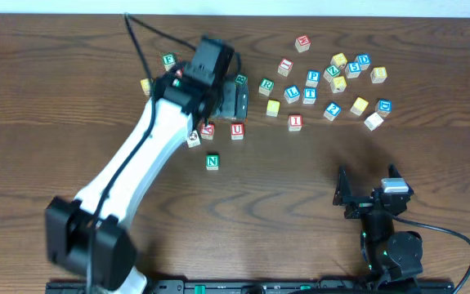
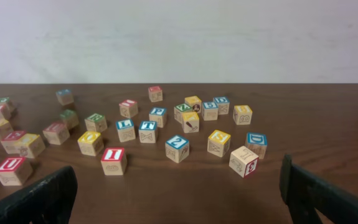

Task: Spell out NEURIPS
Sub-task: 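Move the left gripper up to the red E block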

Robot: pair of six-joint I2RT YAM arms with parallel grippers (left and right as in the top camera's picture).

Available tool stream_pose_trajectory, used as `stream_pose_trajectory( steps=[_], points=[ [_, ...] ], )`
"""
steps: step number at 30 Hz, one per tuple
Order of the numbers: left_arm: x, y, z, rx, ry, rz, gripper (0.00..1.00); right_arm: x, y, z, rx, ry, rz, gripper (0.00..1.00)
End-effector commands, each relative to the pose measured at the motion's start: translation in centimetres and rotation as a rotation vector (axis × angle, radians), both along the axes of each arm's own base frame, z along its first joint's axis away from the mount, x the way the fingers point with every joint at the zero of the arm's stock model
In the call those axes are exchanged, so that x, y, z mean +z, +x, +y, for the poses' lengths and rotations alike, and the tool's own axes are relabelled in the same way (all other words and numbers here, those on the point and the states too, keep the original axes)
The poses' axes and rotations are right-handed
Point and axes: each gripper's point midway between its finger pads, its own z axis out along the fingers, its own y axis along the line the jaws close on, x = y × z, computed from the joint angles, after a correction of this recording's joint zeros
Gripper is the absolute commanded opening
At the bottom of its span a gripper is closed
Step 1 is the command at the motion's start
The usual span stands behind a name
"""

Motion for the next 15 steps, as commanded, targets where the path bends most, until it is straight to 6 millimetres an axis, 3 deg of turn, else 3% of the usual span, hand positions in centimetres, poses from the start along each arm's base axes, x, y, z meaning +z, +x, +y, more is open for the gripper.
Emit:
stream_pose_trajectory(
  steps=[1,7,15],
  points=[
    [-0.2,3.3,1.0,0.049,0.028,0.006,1.0,-0.1,0.0,-0.3,-0.015,0.012,0.002,0.99],
    [-3.5,5.6,3.2,0.135,0.046,0.091,1.0,-0.1,0.0,-0.3,-0.015,0.012,0.002,0.99],
    [-8.4,5.3,3.6,0.124,0.077,0.209,1.0,-0.1,0.0,-0.3,-0.015,0.012,0.002,0.99]
  ],
)
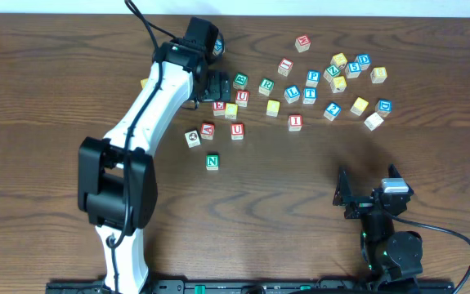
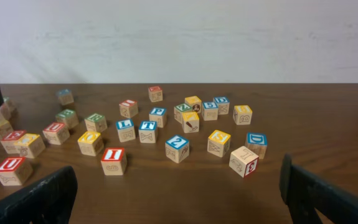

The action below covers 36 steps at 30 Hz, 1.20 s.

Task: Spell out NEURIPS
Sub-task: 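Move the left gripper up to the red E block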

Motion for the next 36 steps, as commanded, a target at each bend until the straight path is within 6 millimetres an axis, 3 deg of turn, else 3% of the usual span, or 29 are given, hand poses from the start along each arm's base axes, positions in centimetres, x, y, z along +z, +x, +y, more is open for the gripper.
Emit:
stream_pose_trajectory(
  steps=[1,14,16,21,23,33,36],
  points=[
    [-0.6,0.2,-0.7,-0.016,-0.001,0.013,1.0,-0.1,0.0,-0.3,-0.015,0.012,0.002,0.99],
    [-3.2,0.6,-1.5,0.045,-0.014,0.039,0.99,-0.1,0.0,-0.3,-0.015,0.012,0.002,0.99],
    [-3.6,0.7,-1.6,0.052,-0.017,0.039,0.93,-0.1,0.0,-0.3,-0.015,0.012,0.002,0.99],
    [-3.6,1.1,-1.7,0.055,-0.022,0.029,0.92,-0.1,0.0,-0.3,-0.015,0.012,0.002,0.99],
    [-3.6,1.2,-1.7,0.055,-0.024,0.022,0.8,-0.1,0.0,-0.3,-0.015,0.012,0.002,0.99],
    [-3.6,1.7,-1.9,0.071,-0.037,0.004,0.79,-0.1,0.0,-0.3,-0.015,0.012,0.002,0.99],
    [-3.9,1.8,-2.0,0.073,-0.037,0.006,0.74,-0.1,0.0,-0.3,-0.015,0.012,0.002,0.99]
  ],
)
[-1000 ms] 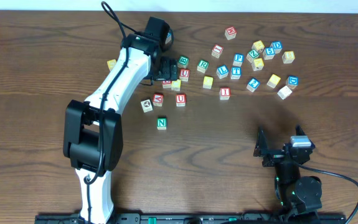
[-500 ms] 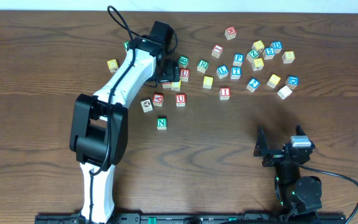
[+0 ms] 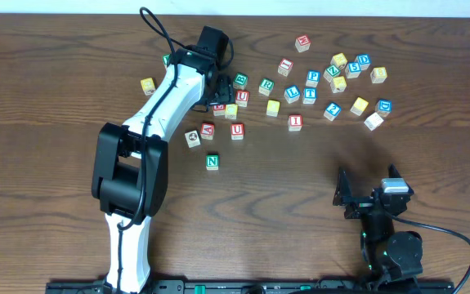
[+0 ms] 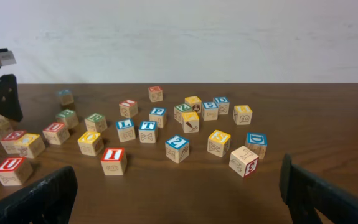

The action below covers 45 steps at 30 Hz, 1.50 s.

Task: Spell out NEURIPS
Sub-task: 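Move the left gripper up to the red E block, then lower the left gripper and grasp the red E block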

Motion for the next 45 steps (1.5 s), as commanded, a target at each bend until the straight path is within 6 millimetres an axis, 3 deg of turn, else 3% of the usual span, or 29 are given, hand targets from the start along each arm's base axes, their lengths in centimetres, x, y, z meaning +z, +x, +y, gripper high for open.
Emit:
stream_pose_trajectory(
  steps=[1,19,45],
  points=[
    [-0.4,0.6,-0.2,0.012,0.0,-0.004,0.73,-0.1,0.0,-0.3,-0.015,0.012,0.002,0.99],
    [-2.2,1.0,-2.4,0.001,-0.015,-0.017,0.71,-0.1,0.0,-0.3,-0.015,0.012,0.002,0.99],
    [-2.9,1.0,-1.3,0.017,0.045,-0.024,0.71,-0.1,0.0,-0.3,-0.015,0.012,0.002,0.99]
  ],
)
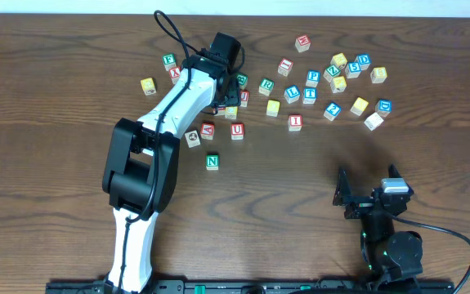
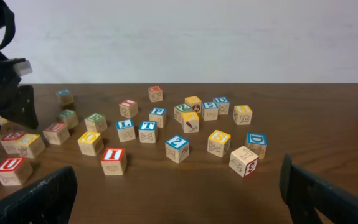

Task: Spell out NEURIPS
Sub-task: 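Lower the left gripper and grasp the red E block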

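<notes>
Lettered wooden blocks lie scattered over the far half of the table. A green N [image 1: 212, 162] sits alone nearer the middle, with a red U [image 1: 237, 131] [image 2: 10, 169] just behind it. A red I [image 1: 295, 122] [image 2: 113, 159], a blue P [image 1: 313, 77] [image 2: 157, 116] and a green R [image 1: 266, 85] lie further right. My left gripper [image 1: 225, 98] [image 2: 7, 99] hangs over a tight group of red, yellow and green blocks at the cluster's left end; its jaws are hidden. My right gripper [image 2: 172, 199] [image 1: 369, 196] stands open, holding nothing, near the front right.
A green E [image 1: 168, 60] and a yellow block [image 1: 147, 85] lie left of the left arm [image 1: 165, 122]. A white block [image 1: 192, 138] and a red one [image 1: 208, 131] sit beside the U. The table's [image 1: 300, 188] far edge meets a white wall.
My left gripper has shifted a little to the right over the left end of the cluster, showing larger in the right wrist view. No block has moved and the right arm is still.
At first my left arm lay slanted from the front left, its gripper over the blocks behind the U. Then the arm stood straighter, with the gripper left of the red and yellow blocks. Since then the gripper has stood a little further right each time. No block has visibly moved.
</notes>
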Robot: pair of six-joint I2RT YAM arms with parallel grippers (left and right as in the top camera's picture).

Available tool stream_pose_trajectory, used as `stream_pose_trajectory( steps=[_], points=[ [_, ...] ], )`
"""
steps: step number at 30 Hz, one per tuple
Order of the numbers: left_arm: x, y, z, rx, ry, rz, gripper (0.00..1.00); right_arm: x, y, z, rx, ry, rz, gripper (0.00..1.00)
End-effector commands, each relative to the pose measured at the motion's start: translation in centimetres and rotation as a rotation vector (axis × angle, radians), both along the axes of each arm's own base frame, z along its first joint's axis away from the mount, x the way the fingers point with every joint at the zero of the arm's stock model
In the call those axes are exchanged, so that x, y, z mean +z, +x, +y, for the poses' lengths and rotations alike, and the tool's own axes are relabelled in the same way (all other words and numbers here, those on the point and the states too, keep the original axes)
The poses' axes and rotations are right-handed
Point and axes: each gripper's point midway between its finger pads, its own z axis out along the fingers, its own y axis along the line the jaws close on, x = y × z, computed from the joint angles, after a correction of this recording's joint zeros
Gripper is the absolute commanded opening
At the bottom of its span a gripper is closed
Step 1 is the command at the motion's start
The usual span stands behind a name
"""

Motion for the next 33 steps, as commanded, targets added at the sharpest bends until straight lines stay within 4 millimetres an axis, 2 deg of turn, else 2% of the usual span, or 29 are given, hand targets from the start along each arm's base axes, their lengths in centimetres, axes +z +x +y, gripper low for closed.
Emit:
stream_pose_trajectory(
  steps=[1,15,24,33],
  points=[
    [-0.8,0.1,0.5,0.017,0.019,0.012,0.71,-0.1,0.0,-0.3,-0.014,0.011,0.002,0.99],
    [-2.3,-1.0,0.9,0.017,0.034,0.046,0.72,-0.1,0.0,-0.3,-0.014,0.011,0.002,0.99],
    [-2.2,-0.7,0.8,0.017,0.028,0.032,0.71,-0.1,0.0,-0.3,-0.015,0.012,0.002,0.99],
    [-2.4,-1.2,1.0,0.017,0.037,0.053,0.72,-0.1,0.0,-0.3,-0.015,0.012,0.002,0.99]
  ],
)
